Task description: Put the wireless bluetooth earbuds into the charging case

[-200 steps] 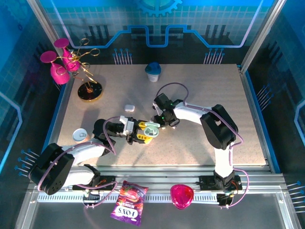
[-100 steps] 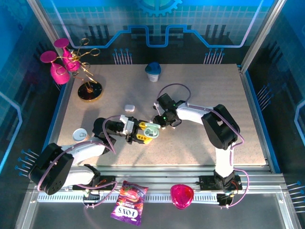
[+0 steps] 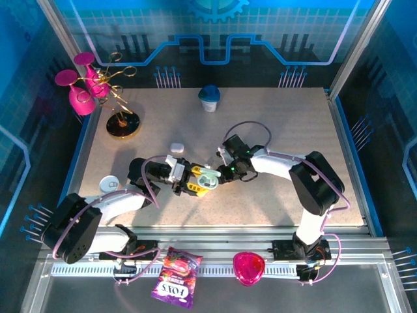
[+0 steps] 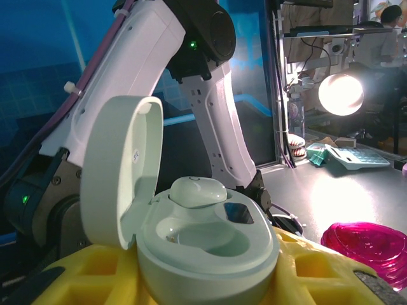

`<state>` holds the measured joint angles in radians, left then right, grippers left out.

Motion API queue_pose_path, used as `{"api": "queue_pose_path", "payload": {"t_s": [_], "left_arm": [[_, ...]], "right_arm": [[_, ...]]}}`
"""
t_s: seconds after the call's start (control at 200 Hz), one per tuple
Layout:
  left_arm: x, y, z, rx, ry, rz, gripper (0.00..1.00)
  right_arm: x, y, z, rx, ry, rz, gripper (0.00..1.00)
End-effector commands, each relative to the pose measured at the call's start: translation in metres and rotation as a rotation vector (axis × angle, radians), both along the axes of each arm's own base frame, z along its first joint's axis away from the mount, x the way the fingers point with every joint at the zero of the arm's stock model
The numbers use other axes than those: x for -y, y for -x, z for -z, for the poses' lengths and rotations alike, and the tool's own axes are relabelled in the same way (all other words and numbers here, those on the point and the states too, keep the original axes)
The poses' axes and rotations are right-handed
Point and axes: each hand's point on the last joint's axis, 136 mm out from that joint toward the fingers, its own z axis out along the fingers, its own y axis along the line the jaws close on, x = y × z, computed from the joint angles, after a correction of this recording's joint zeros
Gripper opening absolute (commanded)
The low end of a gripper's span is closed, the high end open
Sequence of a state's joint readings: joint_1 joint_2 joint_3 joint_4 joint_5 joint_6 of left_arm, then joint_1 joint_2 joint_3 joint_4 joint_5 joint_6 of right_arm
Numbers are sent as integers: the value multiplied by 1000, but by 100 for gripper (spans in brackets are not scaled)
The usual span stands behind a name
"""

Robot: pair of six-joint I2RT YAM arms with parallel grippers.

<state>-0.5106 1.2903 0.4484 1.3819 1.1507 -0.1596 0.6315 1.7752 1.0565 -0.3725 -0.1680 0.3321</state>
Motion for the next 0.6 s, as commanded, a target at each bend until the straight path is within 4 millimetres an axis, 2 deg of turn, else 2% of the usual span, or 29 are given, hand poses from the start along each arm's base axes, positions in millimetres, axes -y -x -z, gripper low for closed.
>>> {"api": "queue_pose_path", "payload": {"t_s": [0.0, 0.135, 0.27, 0.595], "left_arm": [[1, 3, -5, 17, -1, 33, 23], [1, 1, -3, 11, 2, 21, 23], [2, -2, -1, 5, 3, 4, 23], [3, -7, 3, -8, -2, -5, 23]], "right_arm": [[2, -7, -11, 33, 3, 3, 47], [1, -17, -7, 49, 75, -28, 48], [0, -19, -3, 61, 191, -74, 45], [1, -20, 5, 37, 259, -73, 44]]}}
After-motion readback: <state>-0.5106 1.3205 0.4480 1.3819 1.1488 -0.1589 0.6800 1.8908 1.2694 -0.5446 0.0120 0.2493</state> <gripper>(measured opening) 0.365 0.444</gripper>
